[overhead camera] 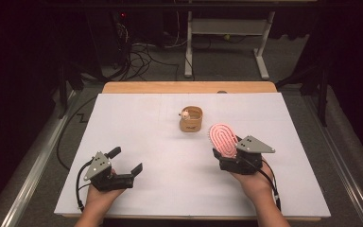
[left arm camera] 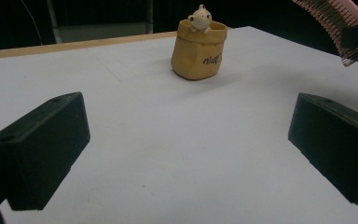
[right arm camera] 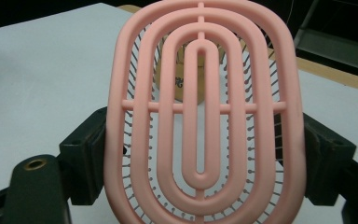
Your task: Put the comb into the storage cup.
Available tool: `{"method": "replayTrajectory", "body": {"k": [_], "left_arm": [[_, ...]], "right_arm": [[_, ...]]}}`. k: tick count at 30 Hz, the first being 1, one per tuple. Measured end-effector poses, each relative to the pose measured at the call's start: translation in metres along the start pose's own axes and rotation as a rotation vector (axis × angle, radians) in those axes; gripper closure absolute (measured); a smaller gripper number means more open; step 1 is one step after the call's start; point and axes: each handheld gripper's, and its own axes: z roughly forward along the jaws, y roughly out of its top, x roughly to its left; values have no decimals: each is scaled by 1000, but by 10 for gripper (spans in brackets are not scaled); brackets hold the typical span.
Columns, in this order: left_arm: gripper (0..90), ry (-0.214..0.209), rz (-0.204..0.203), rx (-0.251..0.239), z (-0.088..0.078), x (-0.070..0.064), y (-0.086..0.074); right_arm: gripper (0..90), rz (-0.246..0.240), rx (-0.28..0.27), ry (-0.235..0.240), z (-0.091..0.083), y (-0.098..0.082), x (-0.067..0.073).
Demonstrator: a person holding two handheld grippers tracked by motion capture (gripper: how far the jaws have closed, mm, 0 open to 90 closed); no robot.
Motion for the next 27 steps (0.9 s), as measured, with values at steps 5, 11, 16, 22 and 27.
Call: {"method": "replayTrajectory", "body": {"k": [5, 11, 16, 22, 27], "left_arm": [[0, -2, 3, -1, 0, 0, 0], [0, -3, 5, -2, 0, -1, 1], [0, -3, 10, -4, 0, -2, 2], [0, -6, 19, -3, -1, -2, 2], [0, -7, 22, -5, -1, -3, 3]], "right_arm": [[203, -7, -11, -9, -1, 0, 1], [203, -14, -47, -17, -4, 2, 2], [203, -33, -69, -10, -2, 7, 5], [204, -34, -110, -1, 0, 17, 12], [204, -62, -139, 0, 0, 29, 19]]}}
